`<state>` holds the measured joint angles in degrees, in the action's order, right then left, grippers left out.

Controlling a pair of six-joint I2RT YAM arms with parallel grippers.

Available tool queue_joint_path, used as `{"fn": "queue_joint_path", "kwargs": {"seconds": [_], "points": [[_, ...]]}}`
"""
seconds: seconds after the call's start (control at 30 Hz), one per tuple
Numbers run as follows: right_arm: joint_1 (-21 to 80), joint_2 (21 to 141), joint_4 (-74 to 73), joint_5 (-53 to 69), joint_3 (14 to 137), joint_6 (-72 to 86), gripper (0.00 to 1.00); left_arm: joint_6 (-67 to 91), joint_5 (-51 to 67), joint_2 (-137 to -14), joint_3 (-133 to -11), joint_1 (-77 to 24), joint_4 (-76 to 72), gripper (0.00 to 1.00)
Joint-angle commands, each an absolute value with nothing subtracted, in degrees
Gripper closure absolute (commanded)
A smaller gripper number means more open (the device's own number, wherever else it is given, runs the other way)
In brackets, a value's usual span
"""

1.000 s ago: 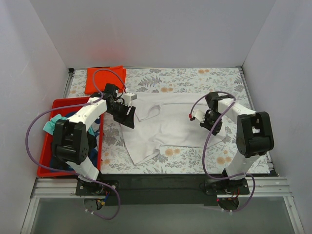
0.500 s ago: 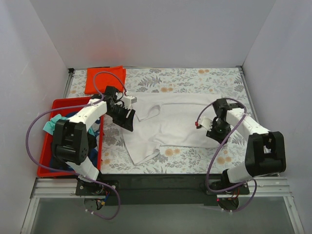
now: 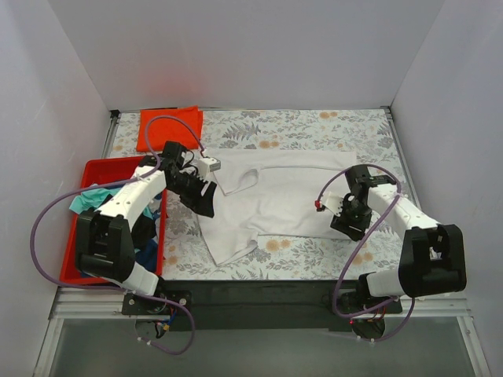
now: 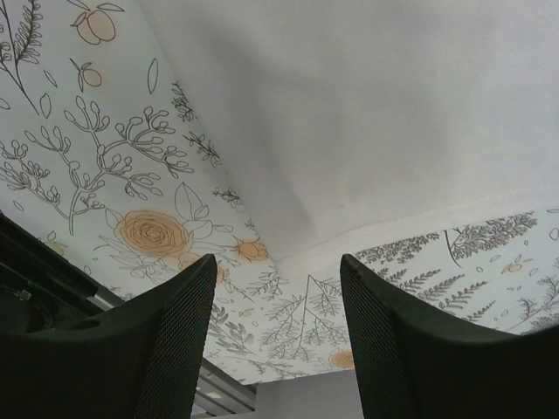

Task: Fold and stack the t-shirts
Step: Fold the tshirt

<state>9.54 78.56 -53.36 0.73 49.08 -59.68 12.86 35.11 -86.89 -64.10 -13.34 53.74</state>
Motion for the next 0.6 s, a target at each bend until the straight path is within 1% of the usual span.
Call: {"fn": "queue_joint_path", "kwargs": {"seconds": [0.0,0.17,0.27,0.37,0.4,0.47,0.5,0.57], "points": [[10.8,77.6,-50.2,2.0,46.8,-60.3,0.36,11.5,36.7,-85.2,-63.5,-13.5,54.2,0.42],[11.0,77.6,-43.1,-1.9,41.3,-61.4,0.38,11.6,37.2,-84.8,-62.7,-13.8,53.2,0.42],[11.0,78.3,-39.3,-3.7,38.3,-61.8,0.44,10.8,36.2,-83.9,-61.3,-15.6,53.2,0.42],[11.0,78.7,-37.2,-4.0,36.6,-61.2,0.53,9.3,33.2,-80.3,-57.1,-19.4,51.0,0.41],[11.0,78.5,-36.2,-4.1,36.1,-61.1,0.60,8.3,31.2,-79.5,-56.0,-20.3,50.3,0.41],[10.9,78.1,-35.7,-4.2,35.8,-60.8,0.69,7.2,29.1,-77.6,-52.9,-22.8,48.3,0.41],[11.0,78.0,-35.6,-4.3,35.8,-60.7,0.79,6.8,28.4,-77.3,-52.2,-23.3,47.8,0.41],[11.0,77.9,-35.6,-4.5,35.7,-60.6,0.91,5.3,27.1,-77.6,-51.2,-23.9,47.2,0.41]]}}
